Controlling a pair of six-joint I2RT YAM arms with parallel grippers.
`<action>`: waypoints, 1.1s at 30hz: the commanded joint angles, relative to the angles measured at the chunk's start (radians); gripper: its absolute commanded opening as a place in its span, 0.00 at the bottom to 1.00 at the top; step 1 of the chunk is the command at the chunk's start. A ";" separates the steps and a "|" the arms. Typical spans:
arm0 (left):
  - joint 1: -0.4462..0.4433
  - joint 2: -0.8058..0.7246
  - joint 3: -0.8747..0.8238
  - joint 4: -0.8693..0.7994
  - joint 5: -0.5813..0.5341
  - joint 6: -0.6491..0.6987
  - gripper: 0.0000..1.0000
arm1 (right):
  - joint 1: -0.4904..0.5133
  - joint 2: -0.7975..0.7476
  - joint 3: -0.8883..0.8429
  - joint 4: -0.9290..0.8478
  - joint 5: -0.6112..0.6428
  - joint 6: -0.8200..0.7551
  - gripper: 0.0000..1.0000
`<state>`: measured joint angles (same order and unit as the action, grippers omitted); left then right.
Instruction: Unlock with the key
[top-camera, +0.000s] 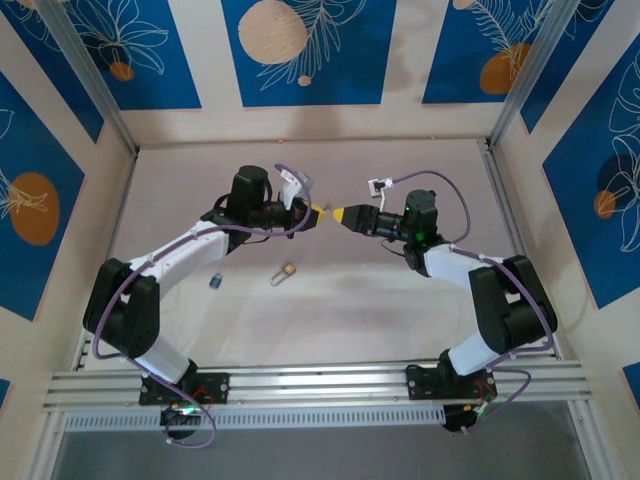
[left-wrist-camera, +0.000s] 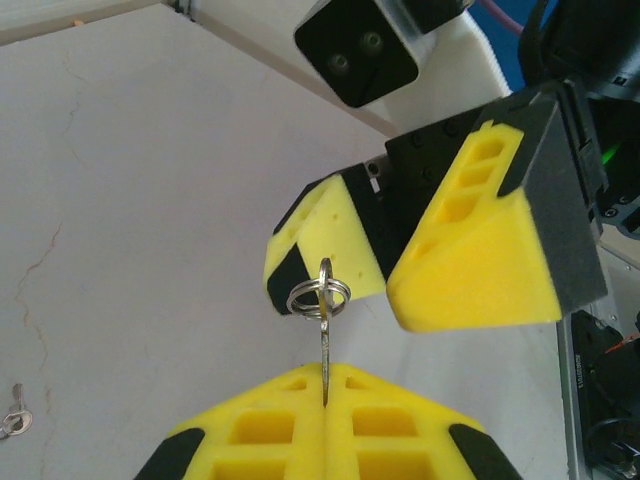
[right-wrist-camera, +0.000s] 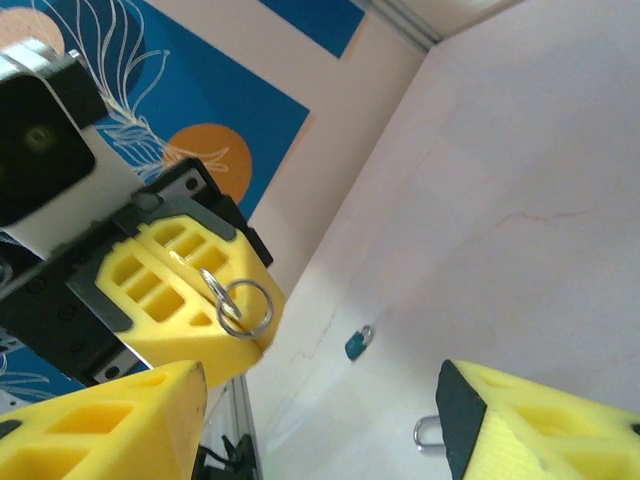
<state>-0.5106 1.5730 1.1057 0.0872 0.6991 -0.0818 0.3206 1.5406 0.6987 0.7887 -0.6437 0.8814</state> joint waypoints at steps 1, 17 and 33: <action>0.008 0.005 0.001 0.025 0.023 -0.014 0.00 | 0.015 0.009 0.036 -0.011 -0.028 -0.021 0.66; 0.008 0.003 -0.015 0.035 0.052 -0.033 0.00 | 0.015 0.073 0.089 0.132 -0.023 0.077 0.56; 0.009 0.026 -0.017 0.060 0.082 -0.059 0.00 | 0.031 0.096 0.122 0.150 -0.034 0.095 0.26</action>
<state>-0.5087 1.5875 1.0935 0.1177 0.7368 -0.1261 0.3420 1.6222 0.7914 0.9199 -0.6624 0.9794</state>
